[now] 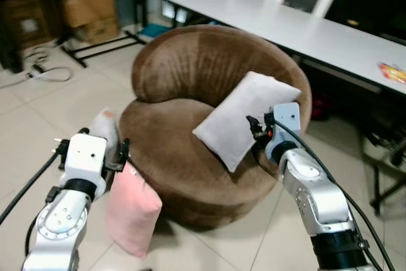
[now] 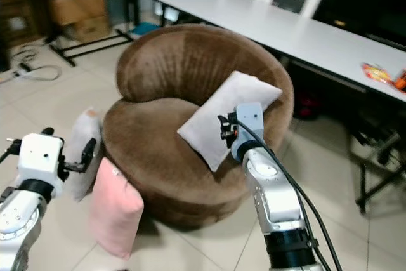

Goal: Move the pillow to the sofa from floor

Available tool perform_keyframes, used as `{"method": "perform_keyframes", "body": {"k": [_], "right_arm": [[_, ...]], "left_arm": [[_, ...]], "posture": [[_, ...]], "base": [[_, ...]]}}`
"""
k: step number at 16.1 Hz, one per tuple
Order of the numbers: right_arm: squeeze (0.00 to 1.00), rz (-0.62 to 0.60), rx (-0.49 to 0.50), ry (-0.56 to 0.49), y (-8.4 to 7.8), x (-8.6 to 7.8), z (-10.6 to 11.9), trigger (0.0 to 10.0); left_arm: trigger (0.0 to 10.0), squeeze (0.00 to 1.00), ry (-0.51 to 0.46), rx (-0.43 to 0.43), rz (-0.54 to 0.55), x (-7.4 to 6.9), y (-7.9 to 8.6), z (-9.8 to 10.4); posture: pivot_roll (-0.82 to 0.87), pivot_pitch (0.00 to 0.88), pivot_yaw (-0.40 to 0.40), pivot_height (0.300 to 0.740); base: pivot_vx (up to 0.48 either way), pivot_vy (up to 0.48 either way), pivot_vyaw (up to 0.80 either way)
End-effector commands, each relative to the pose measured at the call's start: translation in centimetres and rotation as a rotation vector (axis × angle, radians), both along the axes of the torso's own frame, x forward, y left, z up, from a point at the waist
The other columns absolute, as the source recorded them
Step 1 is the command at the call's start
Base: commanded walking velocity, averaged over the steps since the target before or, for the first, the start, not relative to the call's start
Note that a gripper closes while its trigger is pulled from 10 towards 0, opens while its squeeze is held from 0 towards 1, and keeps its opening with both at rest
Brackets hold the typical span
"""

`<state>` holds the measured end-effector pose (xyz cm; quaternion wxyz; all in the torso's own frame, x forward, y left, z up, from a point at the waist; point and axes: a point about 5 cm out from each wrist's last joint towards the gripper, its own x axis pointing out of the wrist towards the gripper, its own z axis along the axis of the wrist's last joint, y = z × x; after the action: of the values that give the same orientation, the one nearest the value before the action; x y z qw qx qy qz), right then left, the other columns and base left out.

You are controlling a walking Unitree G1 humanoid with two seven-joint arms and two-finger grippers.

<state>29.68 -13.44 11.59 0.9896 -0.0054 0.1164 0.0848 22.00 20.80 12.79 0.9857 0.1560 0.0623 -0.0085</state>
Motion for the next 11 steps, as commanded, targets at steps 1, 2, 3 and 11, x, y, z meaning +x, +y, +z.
{"method": "perform_keyframes", "body": {"k": [1,2,3,11], "right_arm": [[0.00,-0.042,0.014,0.022,-0.80,-0.03,-0.16,10.0],[0.00,-0.041,0.007,0.023,-0.86,-0.07,-0.20,10.0],[0.00,-0.039,0.006,0.023,-0.84,-0.12,-0.20,10.0],[0.00,0.020,-0.009,0.026,-0.17,-0.38,-0.13,10.0]], "left_arm": [[10.0,0.00,-0.005,-0.009,-0.024,0.15,-0.64,0.10],[10.0,0.00,-0.005,-0.010,-0.025,0.16,-0.63,0.10],[10.0,0.00,-0.005,-0.012,-0.025,0.17,-0.64,0.10],[10.0,0.00,-0.031,-0.036,-0.021,0.34,-0.68,0.44]], "posture": [[-0.06,0.000,-0.104,0.740],[-0.07,0.000,-0.104,0.740],[-0.07,0.000,-0.103,0.740],[-0.06,0.000,-0.103,0.740]], "base": [[0.000,0.412,0.00],[0.000,0.412,0.00],[0.000,0.416,0.00],[0.000,0.155,0.10]]}}
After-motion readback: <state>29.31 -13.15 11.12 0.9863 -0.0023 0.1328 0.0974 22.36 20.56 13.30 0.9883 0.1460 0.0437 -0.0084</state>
